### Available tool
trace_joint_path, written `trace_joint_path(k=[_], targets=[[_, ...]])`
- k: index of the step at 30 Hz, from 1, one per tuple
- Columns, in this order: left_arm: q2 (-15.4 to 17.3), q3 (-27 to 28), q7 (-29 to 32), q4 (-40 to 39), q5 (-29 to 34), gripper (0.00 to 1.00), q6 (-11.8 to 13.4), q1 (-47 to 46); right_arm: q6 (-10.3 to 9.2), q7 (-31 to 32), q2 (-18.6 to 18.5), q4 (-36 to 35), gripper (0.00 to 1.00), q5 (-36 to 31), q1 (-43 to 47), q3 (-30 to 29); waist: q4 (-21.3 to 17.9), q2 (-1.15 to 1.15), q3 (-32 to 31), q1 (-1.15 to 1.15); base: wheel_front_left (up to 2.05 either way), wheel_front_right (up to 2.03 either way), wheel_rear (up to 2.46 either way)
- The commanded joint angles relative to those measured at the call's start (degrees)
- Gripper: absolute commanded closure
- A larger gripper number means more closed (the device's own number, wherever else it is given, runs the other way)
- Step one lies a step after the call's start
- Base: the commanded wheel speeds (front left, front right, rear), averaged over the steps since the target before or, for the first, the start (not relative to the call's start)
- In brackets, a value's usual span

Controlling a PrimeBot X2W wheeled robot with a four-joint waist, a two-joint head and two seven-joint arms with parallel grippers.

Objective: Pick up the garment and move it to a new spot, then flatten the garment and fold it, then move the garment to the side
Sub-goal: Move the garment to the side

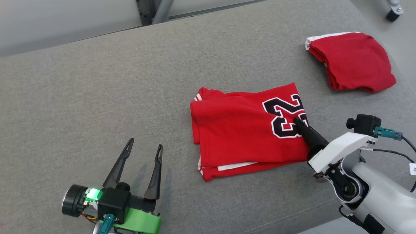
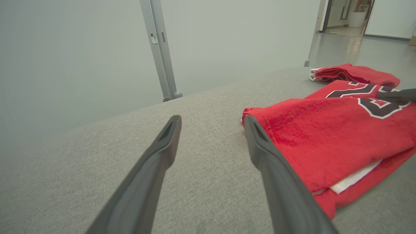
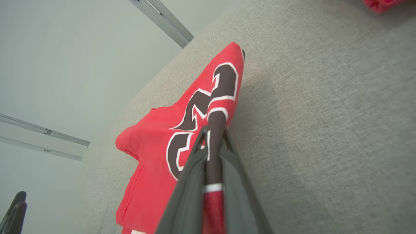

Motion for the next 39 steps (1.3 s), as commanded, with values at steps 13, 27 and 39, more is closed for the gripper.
trace_joint_path(k=[13, 27, 39], targets=[[2.3, -1.0, -0.1, -1.2, 0.9, 0.00, -0.6, -2.7, 0.01, -2.0, -1.6, -0.9, 1.00, -0.4, -5.3, 2.1, -5.9, 0.00, 4.1, 0.00, 0.00, 0.00, 0.00], [5.5, -1.9, -0.1, -3.5, 1.5, 0.00, -1.0, -8.0, 0.01, -1.4, -11.1, -1.3, 1.00, -1.4, -19.7, 0.3, -5.6, 0.00, 13.4, 0.00, 0.00, 0.00, 0.00], [8.1, -2.5, -0.1, -4.9, 1.6, 0.00, -1.2, -11.5, 0.01, -2.2, -19.2, 0.4, 1.00, -0.3, -25.4, -4.3, -4.2, 0.00, 19.4, 0.00, 0.00, 0.00, 0.00]])
